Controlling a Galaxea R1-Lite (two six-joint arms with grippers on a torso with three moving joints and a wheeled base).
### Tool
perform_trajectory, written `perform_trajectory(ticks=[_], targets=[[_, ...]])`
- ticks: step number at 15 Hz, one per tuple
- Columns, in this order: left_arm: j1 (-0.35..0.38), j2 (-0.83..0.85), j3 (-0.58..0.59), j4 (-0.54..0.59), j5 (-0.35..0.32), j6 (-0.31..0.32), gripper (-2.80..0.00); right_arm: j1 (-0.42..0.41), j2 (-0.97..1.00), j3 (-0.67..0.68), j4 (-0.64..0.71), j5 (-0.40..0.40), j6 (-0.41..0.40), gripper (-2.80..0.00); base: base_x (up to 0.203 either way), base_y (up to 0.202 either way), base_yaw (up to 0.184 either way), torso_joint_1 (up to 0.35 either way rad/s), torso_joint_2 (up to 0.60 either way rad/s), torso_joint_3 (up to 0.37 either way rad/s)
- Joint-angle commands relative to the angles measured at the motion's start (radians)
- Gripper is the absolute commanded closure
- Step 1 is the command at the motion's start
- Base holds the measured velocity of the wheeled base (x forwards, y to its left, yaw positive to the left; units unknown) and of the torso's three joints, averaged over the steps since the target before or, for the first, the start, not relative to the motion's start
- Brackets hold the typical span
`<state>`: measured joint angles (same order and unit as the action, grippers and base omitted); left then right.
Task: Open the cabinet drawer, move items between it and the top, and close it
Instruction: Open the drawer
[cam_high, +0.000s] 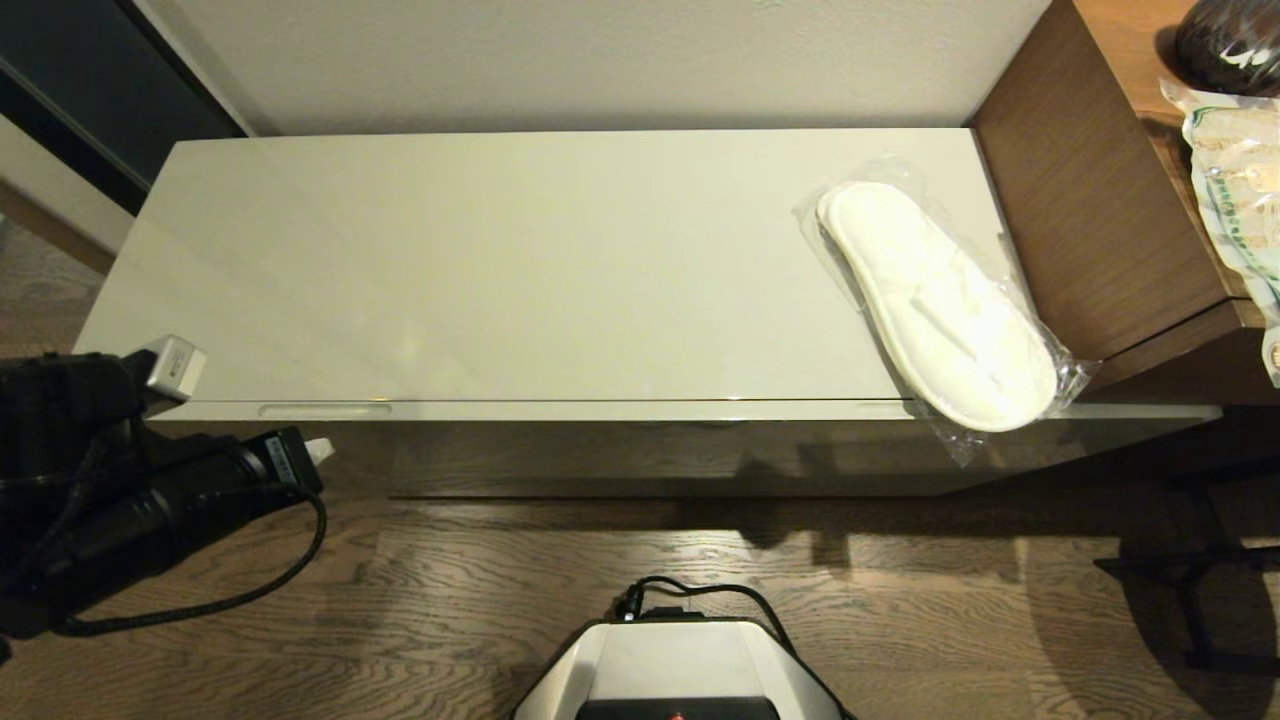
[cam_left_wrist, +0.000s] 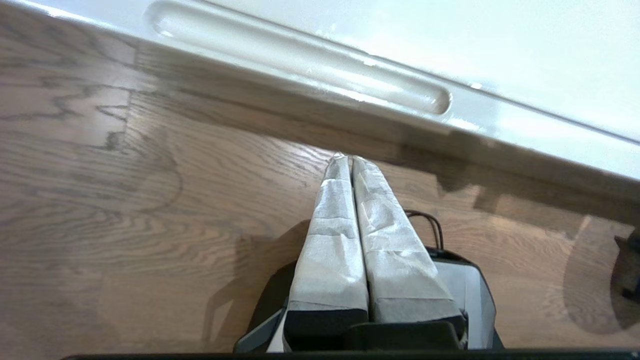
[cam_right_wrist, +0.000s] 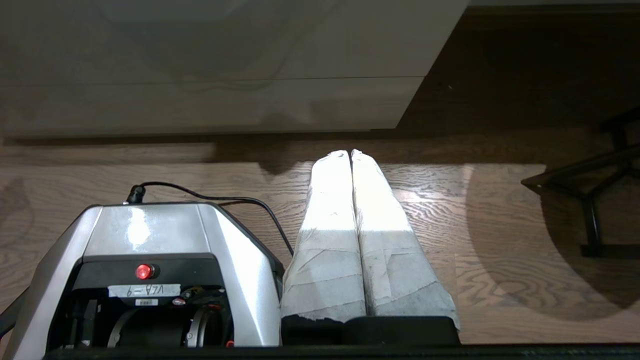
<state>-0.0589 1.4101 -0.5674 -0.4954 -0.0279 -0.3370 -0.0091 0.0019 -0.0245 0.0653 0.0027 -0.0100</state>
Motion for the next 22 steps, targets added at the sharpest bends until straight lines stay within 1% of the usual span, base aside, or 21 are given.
perform_trajectory(ticks=[1,4,7,10,18,20,22], targets=[[0.002,0.027,-0.050,0.003,0.006,-0.001,0.00,0.000,0.001,0.000,0.001,0.000,0.001,0.00,0.000,0.000,0.000,0.000,0.00,0.000],[0.001,0.033,-0.084,0.015,0.029,0.001,0.00,0.000,0.001,0.000,0.001,-0.001,0.001,0.00,0.000,0.000,0.000,0.000,0.00,0.000],[0.001,0.038,-0.089,0.015,0.029,0.001,0.00,0.000,0.001,0.000,0.001,-0.001,0.001,0.00,0.000,0.000,0.000,0.000,0.00,0.000],[0.002,0.124,-0.135,0.010,0.031,0.001,0.00,0.000,0.001,0.000,-0.001,-0.001,-0.001,0.00,0.000,0.000,0.000,0.000,0.00,0.000],[0.001,0.210,-0.206,0.012,0.032,0.003,0.00,0.000,0.001,0.000,0.001,0.000,0.001,0.00,0.000,0.000,0.000,0.000,0.00,0.000],[0.001,0.212,-0.194,0.029,0.031,0.010,0.00,0.000,0.001,0.000,-0.001,-0.001,0.001,0.00,0.000,0.000,0.000,0.000,0.00,0.000],[0.000,0.205,-0.198,0.114,0.030,0.010,0.00,0.000,0.001,0.000,0.000,-0.001,0.001,0.00,0.000,0.000,0.000,0.000,0.00,0.000]])
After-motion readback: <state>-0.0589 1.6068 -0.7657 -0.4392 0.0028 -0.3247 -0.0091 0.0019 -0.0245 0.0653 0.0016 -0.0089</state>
